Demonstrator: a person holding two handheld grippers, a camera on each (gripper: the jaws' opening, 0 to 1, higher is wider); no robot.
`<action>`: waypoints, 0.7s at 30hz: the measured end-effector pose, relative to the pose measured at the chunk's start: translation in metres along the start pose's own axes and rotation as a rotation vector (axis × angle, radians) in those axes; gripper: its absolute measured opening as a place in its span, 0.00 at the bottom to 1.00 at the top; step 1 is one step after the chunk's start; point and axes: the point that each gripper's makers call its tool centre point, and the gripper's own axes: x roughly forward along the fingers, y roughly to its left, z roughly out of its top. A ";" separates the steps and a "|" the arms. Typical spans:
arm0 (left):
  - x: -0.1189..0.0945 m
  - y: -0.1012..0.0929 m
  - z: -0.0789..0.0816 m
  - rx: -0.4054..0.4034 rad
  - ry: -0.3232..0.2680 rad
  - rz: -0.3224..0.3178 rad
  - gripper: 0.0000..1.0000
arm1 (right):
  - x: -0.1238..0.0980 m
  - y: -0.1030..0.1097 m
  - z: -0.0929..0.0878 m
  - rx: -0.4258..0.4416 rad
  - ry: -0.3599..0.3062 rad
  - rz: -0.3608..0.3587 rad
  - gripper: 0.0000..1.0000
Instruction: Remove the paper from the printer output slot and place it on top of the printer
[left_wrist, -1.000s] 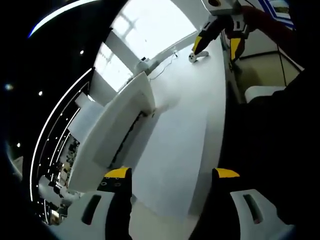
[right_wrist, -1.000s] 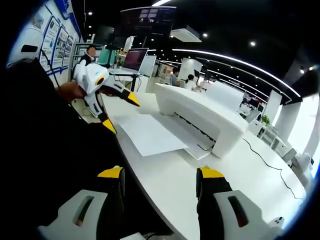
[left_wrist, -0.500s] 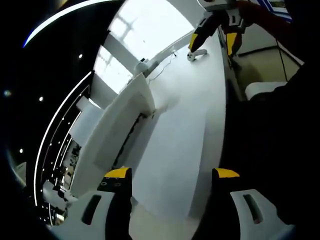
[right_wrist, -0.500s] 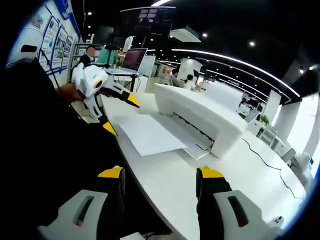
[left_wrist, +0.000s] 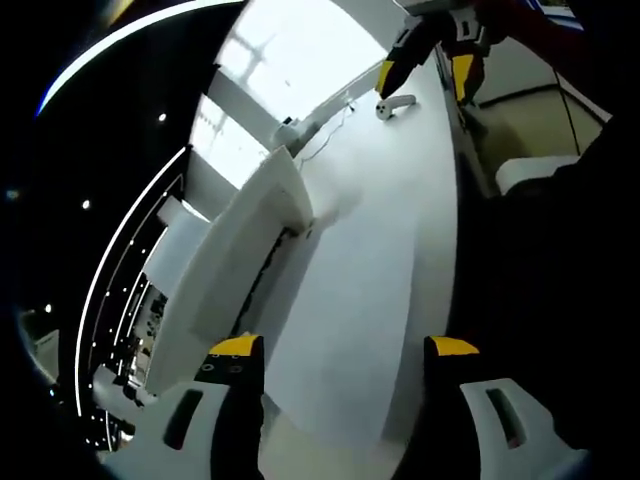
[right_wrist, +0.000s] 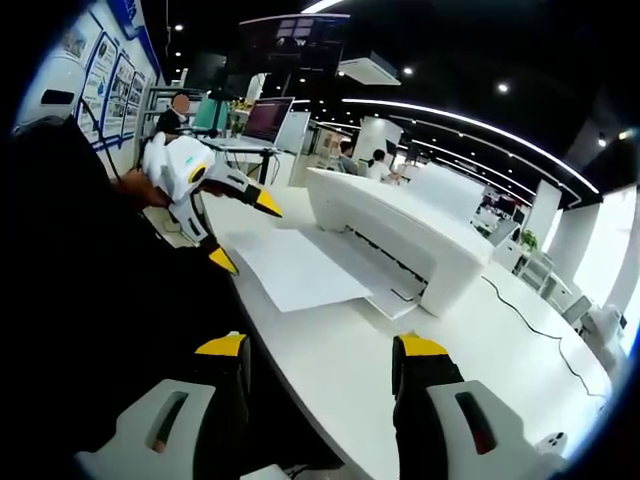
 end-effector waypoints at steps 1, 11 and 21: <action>0.000 0.000 0.000 0.000 0.001 0.000 0.68 | 0.000 0.000 0.000 0.000 0.001 0.001 0.53; 0.004 0.000 -0.002 0.011 0.006 0.014 0.68 | 0.000 0.000 -0.001 0.003 0.001 0.001 0.53; 0.008 0.001 0.000 0.034 0.003 0.044 0.68 | 0.000 -0.001 -0.002 0.006 0.002 -0.002 0.53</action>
